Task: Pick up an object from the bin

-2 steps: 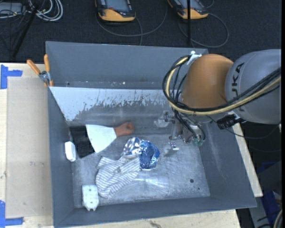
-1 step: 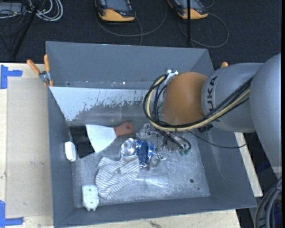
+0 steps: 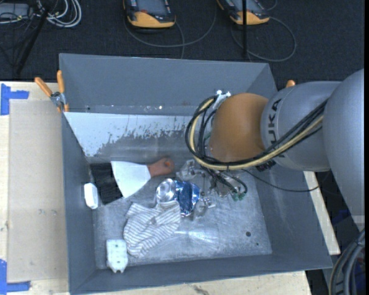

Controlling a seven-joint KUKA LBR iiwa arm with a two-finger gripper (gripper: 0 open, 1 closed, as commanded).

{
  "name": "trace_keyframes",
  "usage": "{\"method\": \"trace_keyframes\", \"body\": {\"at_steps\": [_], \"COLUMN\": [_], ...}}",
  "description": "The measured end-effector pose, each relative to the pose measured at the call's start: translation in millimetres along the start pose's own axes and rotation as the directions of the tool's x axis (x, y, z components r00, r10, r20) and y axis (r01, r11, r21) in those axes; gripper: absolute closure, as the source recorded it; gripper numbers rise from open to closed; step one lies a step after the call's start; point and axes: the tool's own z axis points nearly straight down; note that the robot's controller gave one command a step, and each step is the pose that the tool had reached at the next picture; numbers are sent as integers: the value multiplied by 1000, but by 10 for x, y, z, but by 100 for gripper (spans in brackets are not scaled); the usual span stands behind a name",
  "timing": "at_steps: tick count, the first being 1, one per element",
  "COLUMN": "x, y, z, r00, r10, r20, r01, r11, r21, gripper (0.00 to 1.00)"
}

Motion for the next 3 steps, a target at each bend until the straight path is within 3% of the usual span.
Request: {"method": "trace_keyframes", "body": {"at_steps": [1, 2, 3], "x": [7, 6, 212], "y": [59, 59, -14], "z": [-931, -931, -1291], "r00": [1000, 1000, 996], "r10": [-28, -28, -87], "r20": [-6, -6, -13], "r01": [28, 28, 87], "r11": [1000, 1000, 996], "r21": [-8, -8, -12], "gripper": [100, 100, 100]}}
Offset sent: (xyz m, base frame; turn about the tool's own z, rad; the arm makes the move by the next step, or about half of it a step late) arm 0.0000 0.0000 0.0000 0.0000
